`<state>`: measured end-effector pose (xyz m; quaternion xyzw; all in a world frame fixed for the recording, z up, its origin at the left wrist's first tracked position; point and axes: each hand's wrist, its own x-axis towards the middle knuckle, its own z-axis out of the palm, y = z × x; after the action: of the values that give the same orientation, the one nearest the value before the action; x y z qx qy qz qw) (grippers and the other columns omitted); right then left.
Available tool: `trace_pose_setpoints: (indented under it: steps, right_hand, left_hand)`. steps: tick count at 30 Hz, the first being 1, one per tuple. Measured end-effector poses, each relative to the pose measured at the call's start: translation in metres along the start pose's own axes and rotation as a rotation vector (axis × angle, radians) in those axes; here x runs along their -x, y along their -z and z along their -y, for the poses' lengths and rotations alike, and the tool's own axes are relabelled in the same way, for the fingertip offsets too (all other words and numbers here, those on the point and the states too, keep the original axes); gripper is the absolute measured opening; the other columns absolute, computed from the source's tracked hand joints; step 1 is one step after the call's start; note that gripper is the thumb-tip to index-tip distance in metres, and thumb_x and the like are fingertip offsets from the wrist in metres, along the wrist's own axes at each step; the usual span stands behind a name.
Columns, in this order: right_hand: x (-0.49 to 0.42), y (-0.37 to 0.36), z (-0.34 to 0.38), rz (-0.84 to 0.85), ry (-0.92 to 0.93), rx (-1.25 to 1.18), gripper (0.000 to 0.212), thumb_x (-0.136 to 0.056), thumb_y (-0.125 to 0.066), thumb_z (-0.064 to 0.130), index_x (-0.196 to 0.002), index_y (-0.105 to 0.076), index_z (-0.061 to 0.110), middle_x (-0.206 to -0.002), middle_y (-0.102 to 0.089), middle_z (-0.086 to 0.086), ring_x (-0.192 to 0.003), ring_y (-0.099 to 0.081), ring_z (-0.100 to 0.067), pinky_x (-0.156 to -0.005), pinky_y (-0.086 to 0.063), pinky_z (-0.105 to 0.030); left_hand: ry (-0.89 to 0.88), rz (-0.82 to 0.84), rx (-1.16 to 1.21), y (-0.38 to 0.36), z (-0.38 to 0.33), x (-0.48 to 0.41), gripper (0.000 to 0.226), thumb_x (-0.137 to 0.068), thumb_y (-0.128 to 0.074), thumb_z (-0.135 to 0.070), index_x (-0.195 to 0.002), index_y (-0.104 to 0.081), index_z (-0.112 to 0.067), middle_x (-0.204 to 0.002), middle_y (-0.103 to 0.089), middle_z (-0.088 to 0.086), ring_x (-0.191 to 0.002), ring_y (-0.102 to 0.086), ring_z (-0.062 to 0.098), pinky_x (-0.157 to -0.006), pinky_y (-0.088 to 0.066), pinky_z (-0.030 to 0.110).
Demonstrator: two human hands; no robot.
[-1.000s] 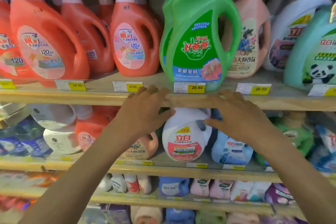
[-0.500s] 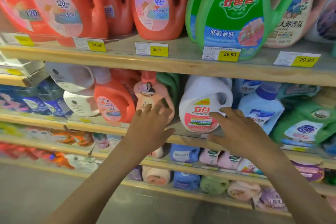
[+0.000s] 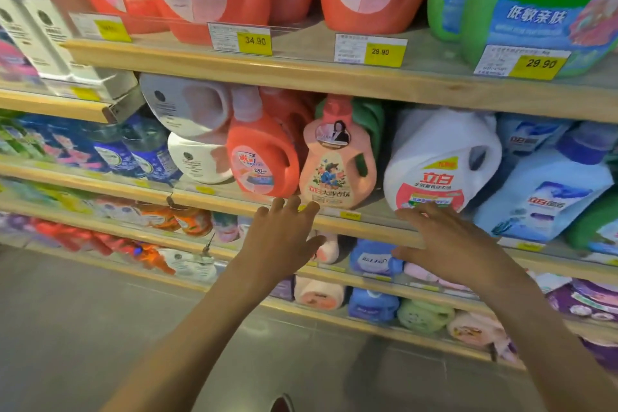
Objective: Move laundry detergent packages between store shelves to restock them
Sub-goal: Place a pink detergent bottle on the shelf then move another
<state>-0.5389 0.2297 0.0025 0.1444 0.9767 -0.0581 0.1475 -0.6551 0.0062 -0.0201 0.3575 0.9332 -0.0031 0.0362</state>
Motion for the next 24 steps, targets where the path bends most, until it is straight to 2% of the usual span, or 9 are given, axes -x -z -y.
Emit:
trace_pose_setpoints:
  steps: [5,14,24]
  right_hand:
    - [-0.015,-0.016,0.026,0.041,-0.073,-0.023,0.073,-0.093,-0.054,0.059,-0.153,-0.025,0.03,-0.157,-0.027,-0.002,-0.142,-0.03,-0.026,-0.107,-0.04,-0.041]
    - [-0.032,-0.036,0.061,0.055,-0.154,-0.252,0.072,-0.09,-0.059,0.058,-0.152,-0.03,0.034,-0.155,-0.032,-0.001,-0.142,-0.031,-0.025,-0.11,-0.037,-0.042]
    - [-0.059,-0.03,0.05,0.04,-0.223,-0.25,0.07,-0.093,-0.059,0.054,-0.151,-0.033,0.026,-0.152,-0.034,-0.008,-0.141,-0.032,-0.027,-0.11,-0.036,-0.044]
  left_hand:
    - [-0.034,0.067,0.022,-0.019,0.038,-0.011,0.058,-0.098,-0.051,-0.052,-0.148,-0.039,-0.024,-0.145,-0.049,0.006,-0.132,-0.048,0.03,-0.102,-0.047,0.046]
    - [-0.119,0.171,0.214,-0.037,0.081,-0.036,0.056,-0.097,-0.055,-0.051,-0.145,-0.044,-0.024,-0.136,-0.056,0.006,-0.126,-0.053,0.028,-0.096,-0.051,0.047]
    - [-0.11,0.094,0.338,-0.057,0.087,-0.092,0.054,-0.097,-0.058,-0.043,-0.145,-0.045,-0.02,-0.134,-0.059,0.009,-0.123,-0.056,0.031,-0.093,-0.052,0.046]
